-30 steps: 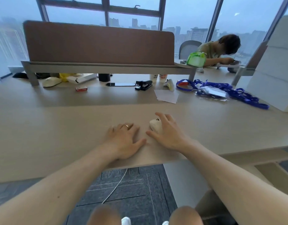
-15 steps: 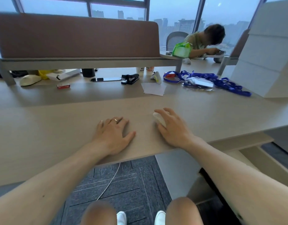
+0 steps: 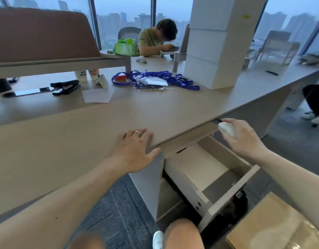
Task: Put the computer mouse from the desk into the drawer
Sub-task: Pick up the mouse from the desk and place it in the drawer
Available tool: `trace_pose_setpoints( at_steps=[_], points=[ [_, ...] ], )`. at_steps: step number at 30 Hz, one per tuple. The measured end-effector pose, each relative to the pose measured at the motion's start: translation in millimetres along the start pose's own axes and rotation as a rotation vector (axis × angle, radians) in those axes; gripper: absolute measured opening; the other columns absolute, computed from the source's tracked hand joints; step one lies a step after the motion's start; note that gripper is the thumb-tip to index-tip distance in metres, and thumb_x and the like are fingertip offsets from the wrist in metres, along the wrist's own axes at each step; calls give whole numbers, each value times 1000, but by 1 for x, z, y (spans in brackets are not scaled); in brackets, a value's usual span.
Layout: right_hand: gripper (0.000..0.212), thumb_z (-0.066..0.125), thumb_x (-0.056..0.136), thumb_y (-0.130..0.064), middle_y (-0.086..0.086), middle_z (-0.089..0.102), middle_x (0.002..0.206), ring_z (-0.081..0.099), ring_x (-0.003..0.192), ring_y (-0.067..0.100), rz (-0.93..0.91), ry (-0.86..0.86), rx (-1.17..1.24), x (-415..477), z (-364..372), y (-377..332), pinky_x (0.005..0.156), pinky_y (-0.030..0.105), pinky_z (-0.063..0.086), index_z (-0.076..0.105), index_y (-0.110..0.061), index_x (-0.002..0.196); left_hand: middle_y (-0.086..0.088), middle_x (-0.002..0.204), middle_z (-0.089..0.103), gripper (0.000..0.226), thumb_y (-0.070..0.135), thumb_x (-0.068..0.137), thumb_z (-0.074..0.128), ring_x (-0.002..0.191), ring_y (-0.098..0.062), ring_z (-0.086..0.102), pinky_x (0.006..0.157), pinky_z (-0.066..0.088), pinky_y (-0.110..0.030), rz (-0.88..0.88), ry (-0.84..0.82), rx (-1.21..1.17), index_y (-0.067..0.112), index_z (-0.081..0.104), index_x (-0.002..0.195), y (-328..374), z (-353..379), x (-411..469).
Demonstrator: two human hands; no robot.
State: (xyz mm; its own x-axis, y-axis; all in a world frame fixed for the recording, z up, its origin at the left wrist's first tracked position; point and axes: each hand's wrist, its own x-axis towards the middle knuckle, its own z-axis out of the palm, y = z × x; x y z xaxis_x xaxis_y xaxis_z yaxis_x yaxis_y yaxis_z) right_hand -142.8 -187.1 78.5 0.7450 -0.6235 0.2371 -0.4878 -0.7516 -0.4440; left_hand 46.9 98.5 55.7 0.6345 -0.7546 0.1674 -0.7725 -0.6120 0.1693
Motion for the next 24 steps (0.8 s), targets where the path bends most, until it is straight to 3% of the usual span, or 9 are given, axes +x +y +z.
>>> trace_pose_setpoints(
  at_steps=[4, 7, 10, 13, 17, 22, 24],
  points=[
    [53, 59, 95, -28, 13, 47, 145, 47, 129, 31, 97, -12, 8, -16, -9, 50, 102, 39, 36, 45, -25, 146, 1, 154, 37, 68, 65, 88, 44, 140, -22, 32, 115, 23, -40, 271, 84, -9, 28, 36, 145, 58, 26, 17],
    [55, 59, 96, -28, 10, 44, 146, 46, 129, 29, 110, -42, 25, -20, 2, 68, 104, 39, 37, 42, -28, 148, 2, 154, 36, 70, 57, 89, 51, 143, -16, 25, 118, 20, -36, 464, 36, -26, 24, 33, 148, 94, 52, 25],
    [56, 58, 96, -30, 7, 44, 147, 44, 131, 30, 92, -76, 22, -20, 21, 75, 108, 45, 38, 39, -30, 149, 0, 156, 29, 74, 48, 91, 55, 143, -17, 20, 113, 25, -35, 332, -59, -123, 20, 24, 151, 103, 83, 36],
    [56, 57, 97, -29, 7, 42, 150, 43, 134, 32, 93, -134, 11, -16, 40, 78, 110, 46, 38, 37, -31, 150, -2, 162, 18, 76, 43, 94, 52, 145, -21, 16, 114, 21, -40, 198, -113, -32, 16, 15, 154, 99, 104, 49],
    [54, 52, 99, -29, 11, 32, 157, 37, 140, 37, 70, -249, -88, -9, 60, 79, 109, 54, 40, 34, -36, 149, -2, 160, 22, 79, 41, 91, 56, 141, -23, 23, 111, 24, -42, 192, -41, 99, 17, 16, 155, 97, 120, 60],
    [54, 54, 94, -22, 13, 45, 141, 45, 131, 39, 74, -390, -137, 8, 92, 80, 106, 48, 44, 43, -31, 147, 1, 160, 19, 81, 41, 92, 54, 140, -21, 22, 108, 26, -40, 175, 29, 181, 21, 8, 155, 98, 131, 60],
    [60, 57, 92, -18, 16, 43, 147, 43, 135, 38, 92, -462, -177, 17, 108, 84, 109, 49, 43, 43, -29, 149, 0, 160, 21, 81, 42, 92, 53, 140, -22, 23, 106, 27, -40, 173, 51, 209, 19, 8, 156, 99, 133, 59]
  ],
)
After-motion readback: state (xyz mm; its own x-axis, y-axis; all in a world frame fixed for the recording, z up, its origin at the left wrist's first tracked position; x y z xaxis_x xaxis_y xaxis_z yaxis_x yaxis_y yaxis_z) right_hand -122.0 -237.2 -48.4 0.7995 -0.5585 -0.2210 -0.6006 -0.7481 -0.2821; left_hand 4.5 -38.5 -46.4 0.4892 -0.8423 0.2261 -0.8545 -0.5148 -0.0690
